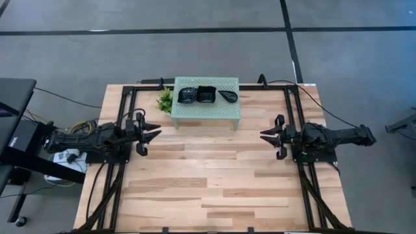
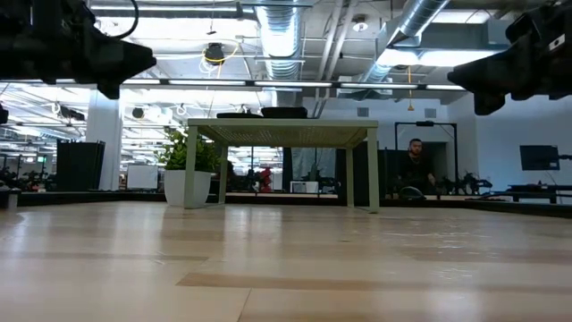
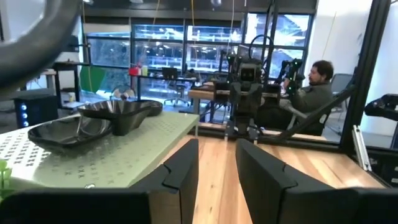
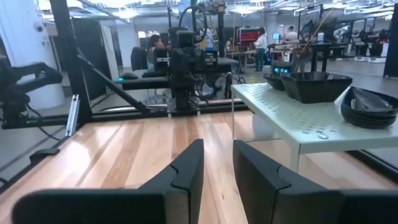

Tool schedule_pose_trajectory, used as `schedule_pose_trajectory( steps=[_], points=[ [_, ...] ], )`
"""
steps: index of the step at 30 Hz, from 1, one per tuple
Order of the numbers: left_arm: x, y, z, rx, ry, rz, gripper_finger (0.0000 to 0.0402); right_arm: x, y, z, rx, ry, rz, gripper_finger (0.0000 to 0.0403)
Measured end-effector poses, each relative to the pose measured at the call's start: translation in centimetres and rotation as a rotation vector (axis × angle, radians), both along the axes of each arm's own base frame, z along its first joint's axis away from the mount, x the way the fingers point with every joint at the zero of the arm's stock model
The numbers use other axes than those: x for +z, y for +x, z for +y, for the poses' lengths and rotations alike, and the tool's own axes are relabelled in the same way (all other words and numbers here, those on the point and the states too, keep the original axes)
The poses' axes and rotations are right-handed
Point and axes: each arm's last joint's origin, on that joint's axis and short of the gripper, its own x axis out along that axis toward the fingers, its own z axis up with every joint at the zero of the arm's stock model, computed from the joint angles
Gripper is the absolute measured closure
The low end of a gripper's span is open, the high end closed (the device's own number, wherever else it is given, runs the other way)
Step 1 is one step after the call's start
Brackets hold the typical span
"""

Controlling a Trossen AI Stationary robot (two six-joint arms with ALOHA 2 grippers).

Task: Pick & Place Mini shaped plates
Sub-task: Return to Home Position

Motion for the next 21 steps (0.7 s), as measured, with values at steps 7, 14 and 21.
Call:
schedule_pose_trajectory(
  steps=[7, 14, 21],
  points=[
    [-0.4, 0.4, 0.0, -0.001, 0.004, 0.050, 0.0293, -0.1, 0.0, 0.0, -0.003, -0.006, 0.008, 0.0321],
    [-0.8, 0.8, 0.0, 0.000, 0.007, 0.104, 0.0293, -0.1, 0.0, 0.0, -0.003, -0.006, 0.009, 0.0321],
    [-1.3, 1.1, 0.0, 0.000, 0.009, 0.150, 0.0293, -0.1, 0.0, 0.0, -0.003, -0.006, 0.009, 0.0321]
  ],
)
